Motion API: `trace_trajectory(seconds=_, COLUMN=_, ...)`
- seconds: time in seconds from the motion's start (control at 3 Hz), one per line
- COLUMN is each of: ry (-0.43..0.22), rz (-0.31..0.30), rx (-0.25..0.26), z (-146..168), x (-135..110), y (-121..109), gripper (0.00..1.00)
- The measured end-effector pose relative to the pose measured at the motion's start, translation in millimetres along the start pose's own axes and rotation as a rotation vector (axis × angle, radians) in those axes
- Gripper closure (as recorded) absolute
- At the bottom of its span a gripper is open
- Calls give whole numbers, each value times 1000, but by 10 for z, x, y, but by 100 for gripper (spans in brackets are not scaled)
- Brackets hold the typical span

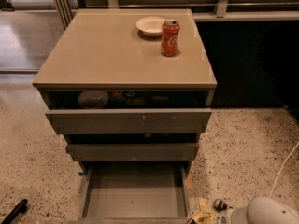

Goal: Place brown chip bag into bottom drawer

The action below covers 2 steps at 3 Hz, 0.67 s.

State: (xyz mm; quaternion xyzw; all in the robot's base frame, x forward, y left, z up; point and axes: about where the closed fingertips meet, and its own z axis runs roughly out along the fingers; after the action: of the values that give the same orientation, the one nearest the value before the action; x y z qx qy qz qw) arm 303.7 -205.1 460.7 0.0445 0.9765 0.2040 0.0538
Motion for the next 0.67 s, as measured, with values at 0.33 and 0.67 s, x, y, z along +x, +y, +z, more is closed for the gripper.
trace_trajectory(seconds=0.33, ry=3, rz=-25, rx=-13, z=-20, x=-62, y=133, gripper=100)
trace_trajectory(seconds=0.67, ry=46, rz=-90, rx=0, z=90, x=-41, y=490, gripper=100)
